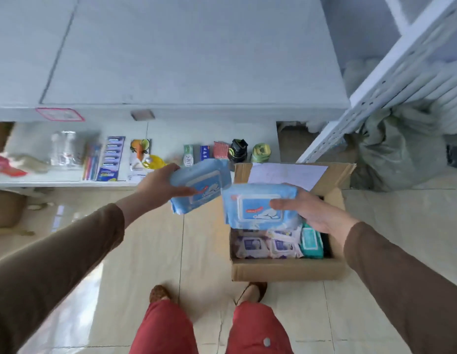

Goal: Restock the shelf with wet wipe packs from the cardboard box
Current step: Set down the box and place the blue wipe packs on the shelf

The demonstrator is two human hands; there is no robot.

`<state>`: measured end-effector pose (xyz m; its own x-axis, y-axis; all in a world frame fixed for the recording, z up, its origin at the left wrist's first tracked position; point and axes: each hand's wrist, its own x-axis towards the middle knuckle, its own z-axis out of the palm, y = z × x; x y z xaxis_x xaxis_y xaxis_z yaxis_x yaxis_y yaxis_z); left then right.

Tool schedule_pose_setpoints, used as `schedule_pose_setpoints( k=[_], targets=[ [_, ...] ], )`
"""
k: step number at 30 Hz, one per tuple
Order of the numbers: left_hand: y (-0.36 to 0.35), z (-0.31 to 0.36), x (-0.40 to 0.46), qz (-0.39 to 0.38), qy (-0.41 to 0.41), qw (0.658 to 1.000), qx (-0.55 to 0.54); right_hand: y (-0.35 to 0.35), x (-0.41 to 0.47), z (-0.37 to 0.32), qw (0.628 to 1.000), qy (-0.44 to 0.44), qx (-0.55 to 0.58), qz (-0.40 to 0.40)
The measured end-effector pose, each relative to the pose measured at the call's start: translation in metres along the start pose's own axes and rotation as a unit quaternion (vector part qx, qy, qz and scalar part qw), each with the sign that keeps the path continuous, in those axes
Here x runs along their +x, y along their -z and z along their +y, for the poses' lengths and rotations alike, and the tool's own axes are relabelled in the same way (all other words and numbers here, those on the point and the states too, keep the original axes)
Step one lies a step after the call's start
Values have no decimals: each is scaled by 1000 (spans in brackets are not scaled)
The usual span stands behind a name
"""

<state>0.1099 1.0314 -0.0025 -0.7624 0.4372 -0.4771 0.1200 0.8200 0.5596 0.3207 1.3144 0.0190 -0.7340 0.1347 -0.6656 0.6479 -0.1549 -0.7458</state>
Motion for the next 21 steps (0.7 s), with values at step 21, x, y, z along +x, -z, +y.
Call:
schedule_pose_setpoints(
  k=[21],
  targets=[
    [442, -229, -86, 164, -42, 985, -18, -359, 77, -313, 967, 233, -69, -78]
  ],
)
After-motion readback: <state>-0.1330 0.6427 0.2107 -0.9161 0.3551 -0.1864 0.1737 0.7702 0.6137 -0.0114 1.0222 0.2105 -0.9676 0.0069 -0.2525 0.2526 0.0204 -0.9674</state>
